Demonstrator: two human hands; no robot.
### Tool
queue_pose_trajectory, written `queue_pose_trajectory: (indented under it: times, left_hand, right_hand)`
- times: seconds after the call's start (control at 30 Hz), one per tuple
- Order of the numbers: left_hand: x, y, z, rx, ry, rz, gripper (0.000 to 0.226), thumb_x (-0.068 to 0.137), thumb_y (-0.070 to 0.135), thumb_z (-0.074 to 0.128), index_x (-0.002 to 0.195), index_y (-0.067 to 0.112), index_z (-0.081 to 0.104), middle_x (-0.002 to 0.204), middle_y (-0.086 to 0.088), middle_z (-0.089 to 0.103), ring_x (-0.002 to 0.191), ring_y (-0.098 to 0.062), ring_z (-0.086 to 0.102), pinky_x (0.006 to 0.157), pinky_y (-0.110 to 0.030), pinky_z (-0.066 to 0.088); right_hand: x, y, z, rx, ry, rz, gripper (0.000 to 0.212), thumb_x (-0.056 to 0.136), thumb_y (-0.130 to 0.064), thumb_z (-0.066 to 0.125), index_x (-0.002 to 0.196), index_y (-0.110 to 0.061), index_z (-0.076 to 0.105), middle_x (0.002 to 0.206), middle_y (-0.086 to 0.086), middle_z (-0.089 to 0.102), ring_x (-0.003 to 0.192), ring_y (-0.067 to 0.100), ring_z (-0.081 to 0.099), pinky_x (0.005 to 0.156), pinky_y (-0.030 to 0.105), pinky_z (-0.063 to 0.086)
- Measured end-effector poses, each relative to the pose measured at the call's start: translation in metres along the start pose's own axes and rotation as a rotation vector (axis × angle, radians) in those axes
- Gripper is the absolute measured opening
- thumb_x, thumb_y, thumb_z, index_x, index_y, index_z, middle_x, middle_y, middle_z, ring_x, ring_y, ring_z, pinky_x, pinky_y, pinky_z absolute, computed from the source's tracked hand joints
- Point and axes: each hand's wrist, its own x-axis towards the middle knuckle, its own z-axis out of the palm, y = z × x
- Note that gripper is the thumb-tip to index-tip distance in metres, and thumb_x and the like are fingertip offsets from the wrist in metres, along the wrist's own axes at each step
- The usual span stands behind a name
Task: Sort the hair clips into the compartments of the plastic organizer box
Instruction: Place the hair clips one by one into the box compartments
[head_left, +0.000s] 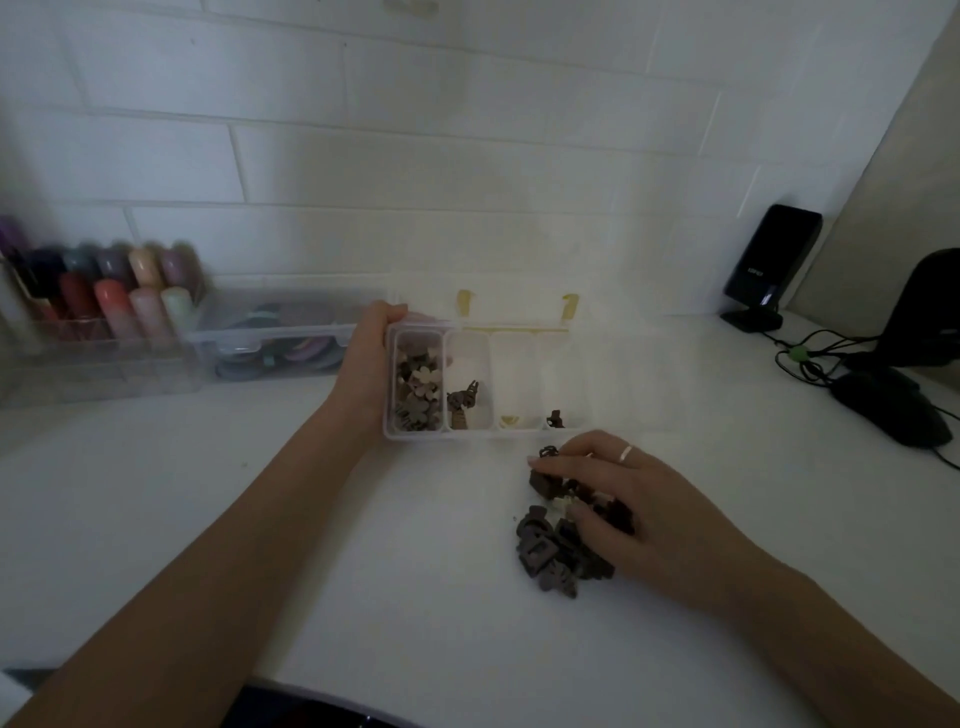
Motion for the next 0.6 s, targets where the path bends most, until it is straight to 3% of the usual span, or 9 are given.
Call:
queue_pose_trajectory:
  times: [0.13, 0.3, 0.5, 0.6]
  left_hand:
    - [0.0001, -0.0009, 0.0005, -0.008, -0.008, 0.008, 0.041, 0.086, 0.036, 0.041, 0.052, 0.021, 0.057, 0.066, -0.003, 0.058, 0.063, -0.02, 0.055, 0.071, -0.029, 0.042]
    - [-0.0025, -0.0008, 0.0015, -0.024, -0.05, 0.012, 0.048, 0.087, 0.035, 0.038, 0.044, 0.021, 0.054, 0.054, 0.001, 0.056, 0.057, -0.016, 0.052, 0.066, -0.027, 0.041]
    - [-0.0061, -0.0001, 0.0015, 0.009, -0.038, 0.012, 0.028, 0.086, 0.035, 0.039, 0.063, 0.02, 0.046, 0.069, -0.003, 0.05, 0.064, -0.018, 0.049, 0.065, -0.027, 0.04]
    - [-0.006, -0.0002, 0.0013, 0.0, -0.035, 0.014, 0.03, 0.086, 0.036, 0.04, 0.062, 0.02, 0.046, 0.063, -0.001, 0.052, 0.06, -0.017, 0.05, 0.064, -0.026, 0.04]
  right_hand:
    - [0.0, 0.0066, -0.0008, 0.151, 0.066, 0.085, 0.031, 0.085, -0.025, 0.064, 0.116, -0.029, 0.065, 0.107, -0.016, 0.058, 0.098, -0.004, 0.055, 0.084, 0.004, 0.038]
    - [0.0025, 0.0076, -0.0065, 0.362, 0.07, 0.173, 0.042, 0.071, -0.015, 0.081, 0.105, -0.033, 0.065, 0.089, -0.012, 0.064, 0.077, 0.012, 0.063, 0.077, 0.02, 0.052]
    - [0.0027, 0.0037, 0.0008, 0.575, 0.114, 0.227, 0.036, 0.077, 0.007, 0.07, 0.1, -0.02, 0.066, 0.094, -0.005, 0.069, 0.086, 0.013, 0.067, 0.077, 0.02, 0.053]
    - [0.0037, 0.0021, 0.0016, 0.677, 0.157, 0.263, 0.039, 0.078, 0.013, 0.064, 0.102, -0.017, 0.065, 0.095, 0.003, 0.069, 0.082, 0.017, 0.069, 0.073, 0.019, 0.053]
